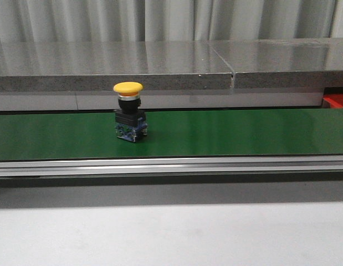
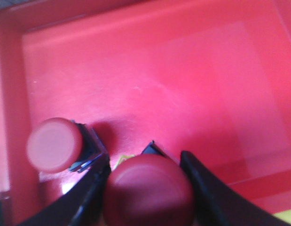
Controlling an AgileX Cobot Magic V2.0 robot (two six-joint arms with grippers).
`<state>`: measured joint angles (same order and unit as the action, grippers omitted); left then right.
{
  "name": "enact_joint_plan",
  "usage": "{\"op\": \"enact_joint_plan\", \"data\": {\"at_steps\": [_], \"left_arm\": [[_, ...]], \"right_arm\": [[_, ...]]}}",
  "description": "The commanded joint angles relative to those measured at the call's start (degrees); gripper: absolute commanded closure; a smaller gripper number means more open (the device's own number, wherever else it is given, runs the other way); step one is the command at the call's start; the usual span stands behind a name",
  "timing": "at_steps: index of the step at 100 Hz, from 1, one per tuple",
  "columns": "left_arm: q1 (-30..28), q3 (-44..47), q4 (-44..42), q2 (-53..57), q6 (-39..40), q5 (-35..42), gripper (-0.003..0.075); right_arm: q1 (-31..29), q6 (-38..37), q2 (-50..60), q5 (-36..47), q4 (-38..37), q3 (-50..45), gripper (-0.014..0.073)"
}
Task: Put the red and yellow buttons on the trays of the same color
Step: 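Lower the red button into the red tray and open the right gripper, then move the right gripper to the yellow button at the belt's end and grasp it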
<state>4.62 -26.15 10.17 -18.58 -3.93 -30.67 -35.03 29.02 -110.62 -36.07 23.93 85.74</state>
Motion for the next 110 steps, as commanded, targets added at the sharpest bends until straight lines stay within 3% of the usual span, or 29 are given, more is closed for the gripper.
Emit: {"op": "enact_joint_plan", "data": {"at_steps": [1, 35, 75, 82, 99, 110], "left_arm": [[0.4, -1.6, 0.9, -0.4, 0.2, 4.5, 0.0739], [0.4, -1.6, 0.9, -0.4, 0.2, 4.5, 0.0739], [0.4, -1.6, 0.9, -0.4, 0.2, 4.5, 0.0739], [0.4, -1.6, 0.9, -0.4, 0.2, 4.5, 0.0739], [0.4, -1.6, 0.9, -0.4, 0.2, 4.5, 0.0739], [0.4, -1.6, 0.9, -0.4, 0.2, 4.5, 0.0739]], "right_arm": [[-0.2, 0.0, 0.9, 2.9, 1.5, 3.7, 0.0379], [-0.2, 0.0, -6.3, 1.4, 1.5, 11.8, 0.0379], [0.1, 0.0, -9.0, -0.2, 1.7, 12.6, 0.0363], [0.1, 0.0, -9.0, -0.5, 1.7, 12.6, 0.0299], [0.1, 0.0, -8.9, -0.8, 1.7, 12.6, 0.0009], [0.1, 0.0, -8.7, -0.9, 1.7, 13.2, -0.0046]]}}
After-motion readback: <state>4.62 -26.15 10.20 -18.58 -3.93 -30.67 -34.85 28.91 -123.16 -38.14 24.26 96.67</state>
